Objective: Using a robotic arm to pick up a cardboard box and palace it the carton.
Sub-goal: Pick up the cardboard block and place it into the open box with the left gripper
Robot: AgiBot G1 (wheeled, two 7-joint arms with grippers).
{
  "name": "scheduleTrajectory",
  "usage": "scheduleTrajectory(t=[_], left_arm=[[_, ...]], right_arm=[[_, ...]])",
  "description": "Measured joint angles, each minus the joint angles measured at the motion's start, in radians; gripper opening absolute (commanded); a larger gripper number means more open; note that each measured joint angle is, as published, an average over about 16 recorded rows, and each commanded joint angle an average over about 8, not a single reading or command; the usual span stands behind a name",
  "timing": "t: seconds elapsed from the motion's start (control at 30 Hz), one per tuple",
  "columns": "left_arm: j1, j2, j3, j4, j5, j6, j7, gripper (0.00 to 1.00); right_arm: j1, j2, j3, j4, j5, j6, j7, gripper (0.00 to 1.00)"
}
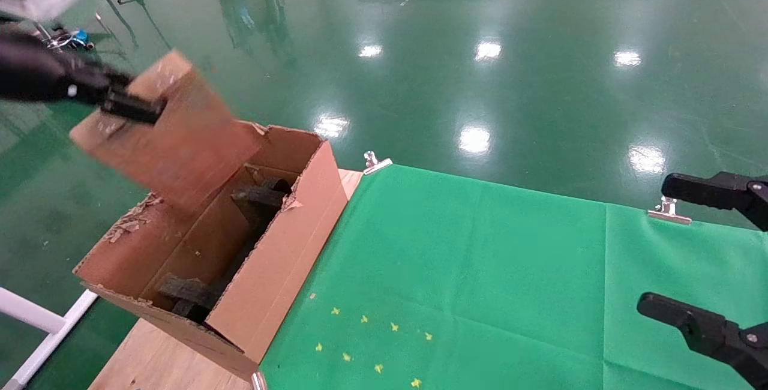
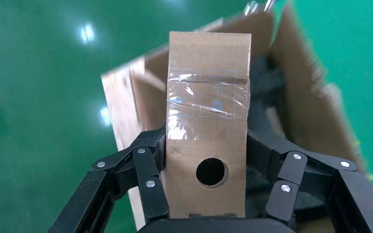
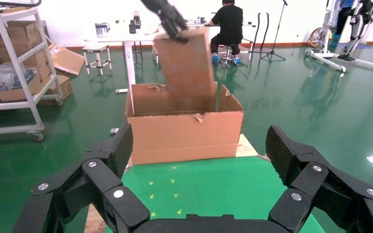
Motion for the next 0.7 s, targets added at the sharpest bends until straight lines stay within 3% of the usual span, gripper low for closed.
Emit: scheduleTrajectory(t=[0.7], left_arm=[[0.196,0.101,0.058,0.437,0.073,-0.279,0.085,0.0]], right_arm=[[0.0,0.0,0.0,0.0,0.0,0.0,0.0,1.0]])
